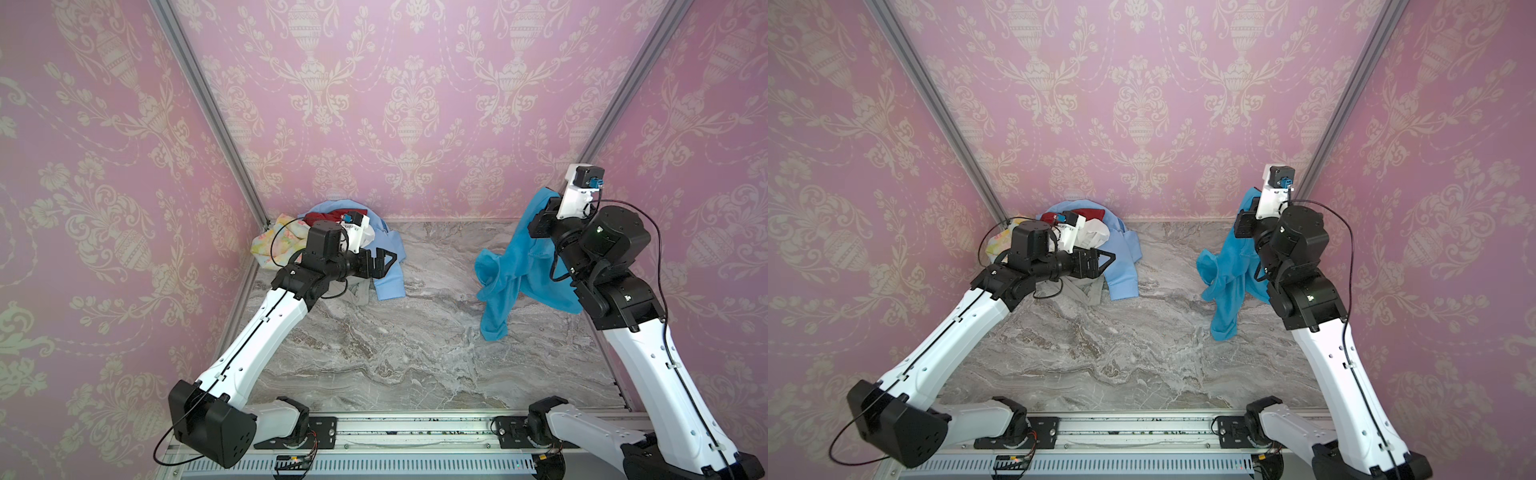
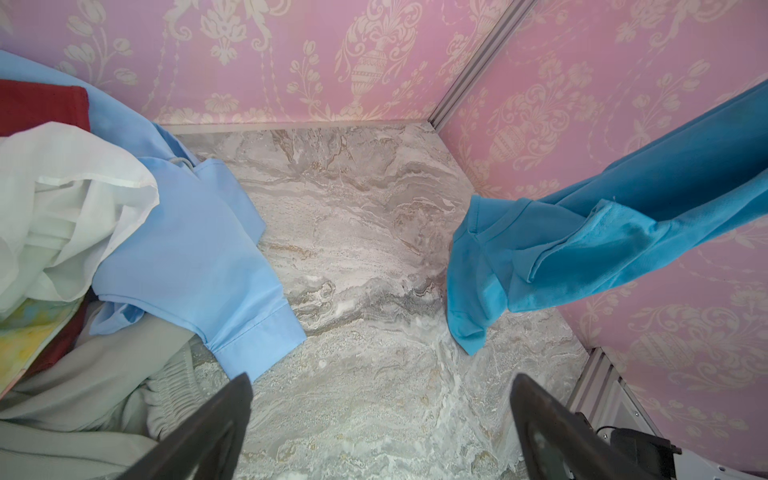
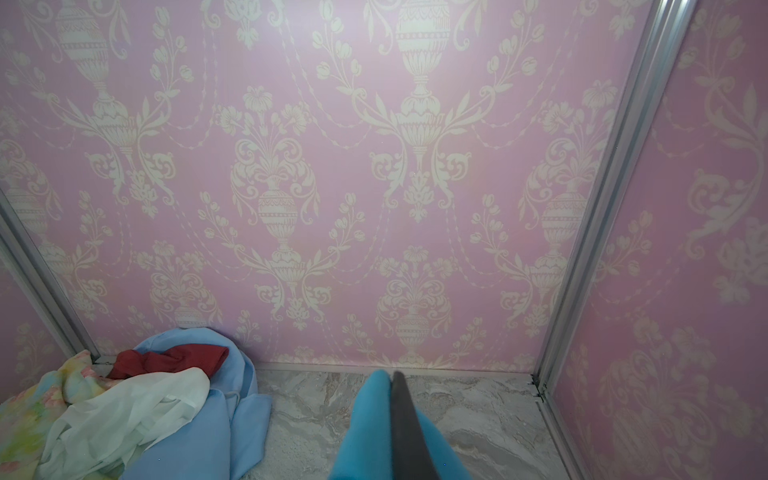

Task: Pick out a specific cloth from the pile
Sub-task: 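Carry the turquoise cloth with the right gripper and lower it onto the open table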

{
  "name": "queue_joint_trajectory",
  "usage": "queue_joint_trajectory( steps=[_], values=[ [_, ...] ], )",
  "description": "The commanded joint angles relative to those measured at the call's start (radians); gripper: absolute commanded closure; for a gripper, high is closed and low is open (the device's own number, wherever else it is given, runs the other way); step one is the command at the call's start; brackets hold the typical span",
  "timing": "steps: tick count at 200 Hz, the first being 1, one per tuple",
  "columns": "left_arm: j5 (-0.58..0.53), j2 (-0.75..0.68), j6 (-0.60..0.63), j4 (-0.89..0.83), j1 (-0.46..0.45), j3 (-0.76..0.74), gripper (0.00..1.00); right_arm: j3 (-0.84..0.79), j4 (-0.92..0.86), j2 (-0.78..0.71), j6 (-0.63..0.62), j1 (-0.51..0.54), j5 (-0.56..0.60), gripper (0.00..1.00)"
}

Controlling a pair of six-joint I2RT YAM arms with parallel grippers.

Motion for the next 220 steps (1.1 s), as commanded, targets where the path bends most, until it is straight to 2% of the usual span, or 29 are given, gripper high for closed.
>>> queue_joint_trajectory(
  steps=[1,60,119,147,185,205,220],
  values=[
    [-0.023,0.008,0.021,0.0,-0.011,0.012,0.01,-0.07,-0.052,-0.009,0.047,-0.022,-0.051,1.0],
    [-0.039,-0.009,0.022,0.049,-0.011,-0.056,0.02,-0.267,-0.042,-0.024,0.173,-0.06,-0.036,1.0],
    [-0.042,-0.002,0.013,0.074,-0.011,-0.086,0.01,-0.586,-0.114,-0.122,0.357,-0.094,0.023,1.0],
    [-0.04,0.006,0.014,0.079,-0.01,-0.085,0.02,-0.71,-0.134,-0.151,0.467,-0.095,-0.025,1.0],
    [-0.034,0.02,0.004,0.089,-0.01,-0.085,0.02,-0.805,-0.107,-0.077,0.555,-0.095,-0.093,0.93],
    [-0.038,0.015,0.006,0.088,-0.011,-0.086,0.02,-0.832,-0.084,-0.019,0.581,-0.095,-0.106,0.83],
    [-0.044,0.011,0.009,0.087,-0.01,-0.088,0.02,-0.846,-0.06,0.033,0.587,-0.095,-0.117,0.71]
  ],
)
